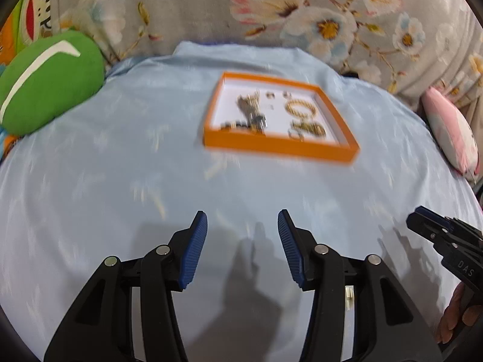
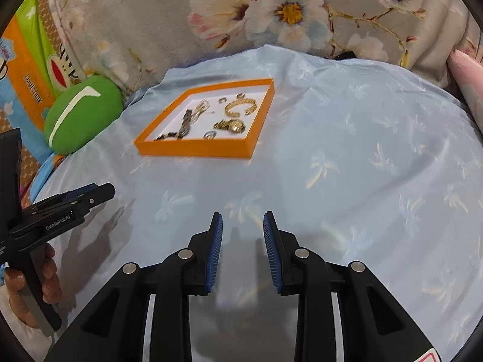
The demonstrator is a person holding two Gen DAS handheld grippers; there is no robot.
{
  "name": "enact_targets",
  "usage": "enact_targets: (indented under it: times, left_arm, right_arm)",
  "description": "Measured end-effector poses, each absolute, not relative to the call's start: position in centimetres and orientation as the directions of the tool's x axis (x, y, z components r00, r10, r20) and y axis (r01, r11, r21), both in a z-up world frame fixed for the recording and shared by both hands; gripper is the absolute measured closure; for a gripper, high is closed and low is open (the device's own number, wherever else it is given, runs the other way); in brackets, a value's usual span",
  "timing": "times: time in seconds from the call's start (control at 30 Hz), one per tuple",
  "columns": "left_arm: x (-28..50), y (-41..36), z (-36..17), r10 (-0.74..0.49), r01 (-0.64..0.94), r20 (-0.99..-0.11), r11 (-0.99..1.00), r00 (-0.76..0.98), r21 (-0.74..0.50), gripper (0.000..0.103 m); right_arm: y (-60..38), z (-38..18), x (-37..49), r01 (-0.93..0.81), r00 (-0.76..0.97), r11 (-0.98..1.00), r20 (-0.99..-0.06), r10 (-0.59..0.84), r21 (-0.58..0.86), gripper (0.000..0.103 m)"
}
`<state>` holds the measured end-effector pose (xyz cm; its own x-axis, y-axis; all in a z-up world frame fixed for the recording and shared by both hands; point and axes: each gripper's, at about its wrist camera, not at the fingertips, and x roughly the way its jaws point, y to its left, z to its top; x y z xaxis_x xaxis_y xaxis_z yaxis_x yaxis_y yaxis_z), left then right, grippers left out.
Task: Organize jewelry
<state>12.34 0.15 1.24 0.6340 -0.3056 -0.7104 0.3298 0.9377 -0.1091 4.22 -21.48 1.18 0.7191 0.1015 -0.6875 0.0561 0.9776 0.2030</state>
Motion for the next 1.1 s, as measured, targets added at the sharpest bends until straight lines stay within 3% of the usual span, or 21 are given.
enact_targets:
  times: [0.13,0.27,0.33,0.57,0.8,1.1]
  left_arm:
    - [9.0,0.6,-0.1,-0.339,0.334,-0.736,0.929,0.586,-0.162,0.055]
    - [7.2,0.4,-0.5,-0.316,0.327,-0.733,0.935,0.603,-0.135,0.055]
    - [6.9,0.4,-0.4,-0.310,0.322,-0.728,0.938,0.612,-0.129,0.049]
    - [7.1,0.5,-0.5,-0.299,0.305,-0.732,0.943,0.612,-0.130,0.049]
    - [7.1,0.2,-0.6,-0.296,0.318,-0.736,0.941,0.609,-0.116,0.049]
    - [5.6,-2.3,-0.4,-0.333,0.372,-0.730,0.921,0.597,-0.116,0.049]
  right_arm:
    - [-18.6,0.4,2.7,0.014,0.702,0.979,-0.700,0.134,0.202,0.075]
    - [-17.0,-0.2,2.8,0.027,0.684,0.987,-0.722,0.099,0.161,0.075]
    - [-17.1,-0.4,2.9,0.045,0.679,0.983,-0.727,0.102,0.180,0.075]
    - [-16.9,-1.1,3.6,0.081,0.649,0.981,-0.756,0.085,0.179,0.075]
    - [-17.0,-1.2,3.8,0.122,0.644,0.980,-0.764,0.043,0.158,0.090]
    - [-18.5,-1.0,2.5,0.156,0.650,0.972,-0.760,0.033,0.176,0.095]
